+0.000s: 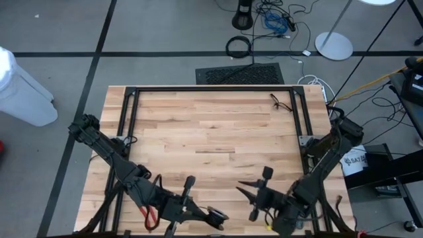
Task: Coil cords
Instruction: Coil the black wire onto the black spool
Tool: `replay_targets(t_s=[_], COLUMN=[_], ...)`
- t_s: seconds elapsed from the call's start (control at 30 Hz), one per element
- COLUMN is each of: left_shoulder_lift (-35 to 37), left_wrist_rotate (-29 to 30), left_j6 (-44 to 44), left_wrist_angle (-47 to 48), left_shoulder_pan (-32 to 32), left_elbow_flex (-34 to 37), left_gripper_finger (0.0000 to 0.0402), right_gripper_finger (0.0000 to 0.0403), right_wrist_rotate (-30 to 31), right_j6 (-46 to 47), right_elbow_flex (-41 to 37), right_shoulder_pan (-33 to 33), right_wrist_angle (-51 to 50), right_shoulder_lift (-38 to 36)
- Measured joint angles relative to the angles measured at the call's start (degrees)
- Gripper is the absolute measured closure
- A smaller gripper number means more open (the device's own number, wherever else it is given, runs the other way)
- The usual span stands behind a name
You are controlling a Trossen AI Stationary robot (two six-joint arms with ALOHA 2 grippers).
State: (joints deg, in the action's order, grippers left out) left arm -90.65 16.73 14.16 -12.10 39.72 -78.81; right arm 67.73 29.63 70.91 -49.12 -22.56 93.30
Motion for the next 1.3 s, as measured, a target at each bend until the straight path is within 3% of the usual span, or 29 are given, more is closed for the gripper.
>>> replay_targets(t_s=[0.27,0.47,0.8,0.97,1.13,1.3], left_shoulder_lift=[0.0,0.0,0.0,0.1,0.1,0.1], left_wrist_rotate=[0.1,2.4,6.5,10.7,13.9,13.9], left_j6=[-0.2,-0.4,-0.4,-0.3,-0.4,-0.4], left_wrist_angle=[-1.3,-3.5,-5.9,-6.8,-6.7,-7.0], left_shoulder_pan=[-0.6,-0.6,-0.4,-0.3,-0.3,-0.2], left_elbow_flex=[0.0,0.0,0.0,0.0,0.0,0.0], left_gripper_finger=[0.0399,0.0399,0.0399,0.0399,0.0399,0.0399], right_gripper_finger=[0.0323,0.0323,0.0323,0.0323,0.0323,0.0323], right_wrist_rotate=[5.4,5.2,-5.2,-10.7,-10.9,-8.5], right_j6=[-19.4,-24.2,-24.3,-28.3,-38.8,-48.3], right_elbow_flex=[0.1,0.1,0.1,0.2,0.2,0.2], right_shoulder_pan=[-2.8,-2.5,-1.1,-0.8,-0.7,-0.5], right_wrist_angle=[16.0,23.1,30.3,40.5,58.9,67.6], right_shoulder_lift=[0.0,0.0,0.1,3.7,10.9,13.7])
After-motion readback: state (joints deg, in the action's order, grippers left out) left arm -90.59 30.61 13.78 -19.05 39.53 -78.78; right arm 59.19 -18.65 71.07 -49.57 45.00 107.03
